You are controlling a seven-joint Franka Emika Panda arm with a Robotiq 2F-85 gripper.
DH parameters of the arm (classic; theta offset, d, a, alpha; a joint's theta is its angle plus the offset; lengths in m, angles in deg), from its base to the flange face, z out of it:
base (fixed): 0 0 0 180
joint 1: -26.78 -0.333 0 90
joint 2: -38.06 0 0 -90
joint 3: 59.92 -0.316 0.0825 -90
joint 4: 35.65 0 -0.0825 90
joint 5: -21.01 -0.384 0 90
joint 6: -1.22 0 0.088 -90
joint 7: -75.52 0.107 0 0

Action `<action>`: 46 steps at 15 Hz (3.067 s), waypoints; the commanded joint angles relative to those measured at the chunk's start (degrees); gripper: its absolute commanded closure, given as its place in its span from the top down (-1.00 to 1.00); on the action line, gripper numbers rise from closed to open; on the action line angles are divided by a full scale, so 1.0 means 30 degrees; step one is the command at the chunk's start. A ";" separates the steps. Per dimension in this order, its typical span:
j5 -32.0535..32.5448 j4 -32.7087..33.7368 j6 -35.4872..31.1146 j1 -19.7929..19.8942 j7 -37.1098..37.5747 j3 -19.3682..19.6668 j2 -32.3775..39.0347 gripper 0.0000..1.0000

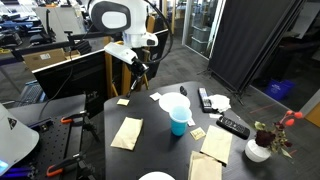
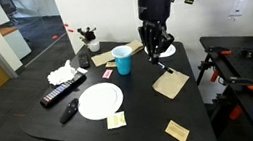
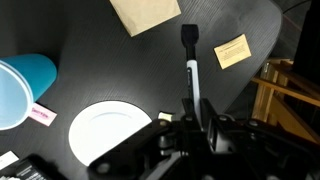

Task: Remove the marker from the blue cup

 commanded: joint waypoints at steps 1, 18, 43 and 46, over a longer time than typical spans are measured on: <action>0.0980 0.0068 0.0162 -0.0417 0.0090 0.0103 0.0673 -0.94; 0.7798 0.3346 -0.1828 -0.1158 -0.0413 0.0357 0.7478 -0.94; 0.6219 0.2568 -0.1576 -0.1332 0.2983 0.0206 0.3115 1.00; 0.5077 0.1963 -0.1418 -0.1202 0.2652 -0.0075 0.1431 1.00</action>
